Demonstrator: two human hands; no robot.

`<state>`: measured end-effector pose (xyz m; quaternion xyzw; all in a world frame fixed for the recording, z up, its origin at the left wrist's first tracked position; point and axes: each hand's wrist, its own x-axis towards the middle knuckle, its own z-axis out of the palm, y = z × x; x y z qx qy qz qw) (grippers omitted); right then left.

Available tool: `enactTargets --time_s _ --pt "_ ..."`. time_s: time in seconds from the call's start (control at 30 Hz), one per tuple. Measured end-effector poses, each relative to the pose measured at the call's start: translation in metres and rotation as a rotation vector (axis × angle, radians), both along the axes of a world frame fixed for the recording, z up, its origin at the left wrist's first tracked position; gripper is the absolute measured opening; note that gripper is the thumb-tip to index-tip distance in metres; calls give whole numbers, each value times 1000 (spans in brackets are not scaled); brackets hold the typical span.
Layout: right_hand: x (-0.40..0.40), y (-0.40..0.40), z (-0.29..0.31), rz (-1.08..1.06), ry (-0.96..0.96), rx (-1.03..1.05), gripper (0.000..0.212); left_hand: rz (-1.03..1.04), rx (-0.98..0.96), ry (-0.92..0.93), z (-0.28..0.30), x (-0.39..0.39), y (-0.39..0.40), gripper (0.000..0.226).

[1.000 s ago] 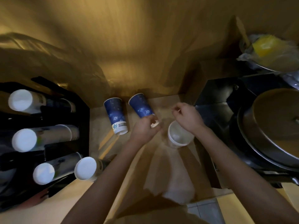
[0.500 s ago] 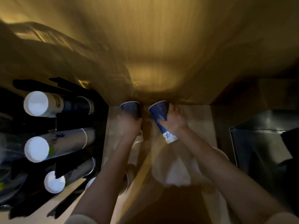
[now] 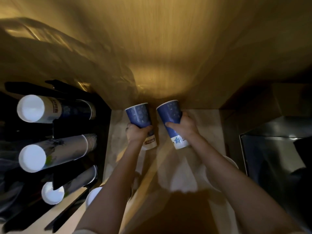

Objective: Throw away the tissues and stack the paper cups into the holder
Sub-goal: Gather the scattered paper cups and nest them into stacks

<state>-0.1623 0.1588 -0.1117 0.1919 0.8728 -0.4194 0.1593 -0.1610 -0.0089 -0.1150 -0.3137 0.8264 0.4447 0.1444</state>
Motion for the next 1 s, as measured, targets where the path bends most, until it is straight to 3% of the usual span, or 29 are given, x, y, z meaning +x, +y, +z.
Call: enactTargets --time_s 0.17,0.33,0.47,0.67,0.8,1.0 --pt "19 18 32 -98 194 -161 70 -39 171 211 21 32 13 78" --pt "62 33 73 -261 483 -279 60 -249 228 348 22 81 20 82" --pt "98 35 101 -322 596 -386 67 -390 180 347 17 120 25 97" --pt "164 20 112 -367 676 -590 81 -480 64 322 2 160 19 77" --pt "187 0 95 -232 602 -529 86 -480 38 317 0 166 13 67" --pt "187 -23 79 -138 603 -365 79 -454 91 318 2 169 14 75"
